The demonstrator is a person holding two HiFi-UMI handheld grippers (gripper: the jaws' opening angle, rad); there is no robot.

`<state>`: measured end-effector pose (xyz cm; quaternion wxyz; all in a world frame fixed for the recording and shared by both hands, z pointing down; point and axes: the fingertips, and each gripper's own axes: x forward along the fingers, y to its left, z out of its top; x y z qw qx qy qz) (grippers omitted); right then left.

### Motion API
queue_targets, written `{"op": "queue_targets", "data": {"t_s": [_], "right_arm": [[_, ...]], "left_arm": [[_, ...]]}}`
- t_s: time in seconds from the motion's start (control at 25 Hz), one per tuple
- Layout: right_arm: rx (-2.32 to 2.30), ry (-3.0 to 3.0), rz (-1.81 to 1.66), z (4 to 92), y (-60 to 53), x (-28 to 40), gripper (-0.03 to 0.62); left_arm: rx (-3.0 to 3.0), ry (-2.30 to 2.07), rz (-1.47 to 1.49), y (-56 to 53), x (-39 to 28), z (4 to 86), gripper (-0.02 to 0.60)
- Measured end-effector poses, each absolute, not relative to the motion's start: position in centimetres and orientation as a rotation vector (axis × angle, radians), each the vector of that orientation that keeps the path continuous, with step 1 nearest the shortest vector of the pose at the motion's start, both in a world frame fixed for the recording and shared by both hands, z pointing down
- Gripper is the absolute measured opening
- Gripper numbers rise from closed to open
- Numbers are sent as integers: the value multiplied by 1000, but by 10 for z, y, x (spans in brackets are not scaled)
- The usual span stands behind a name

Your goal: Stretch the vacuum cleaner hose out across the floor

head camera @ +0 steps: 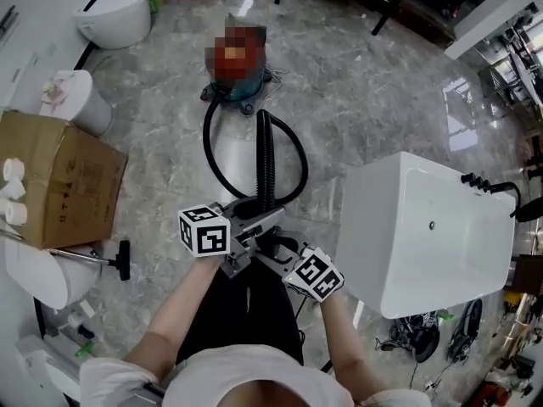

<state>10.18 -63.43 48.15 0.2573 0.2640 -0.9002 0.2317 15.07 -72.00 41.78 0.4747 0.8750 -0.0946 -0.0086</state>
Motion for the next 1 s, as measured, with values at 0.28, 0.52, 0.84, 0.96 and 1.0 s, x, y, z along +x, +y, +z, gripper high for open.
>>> {"op": "queue_targets", "data": {"t_s": [0.28, 0.52, 0.84, 0.96, 1.0], "right_arm": [[713, -2485, 598, 436, -588, 86, 186], [696, -2531, 587, 427, -555, 74, 186], [640, -2539, 546, 422, -473, 83, 186], [603, -2542, 530, 423, -434, 89, 186], [591, -2544, 526, 424, -420, 90, 186]], "left_arm": [[2151, -228, -56, -673, 136, 371, 198], [2186, -276, -47, -638, 126, 361, 198], [2182, -334, -99, -558, 131, 355, 198], [2177, -359, -111, -521, 134, 356, 198], [2177, -366, -111, -508, 134, 357, 198]]}}
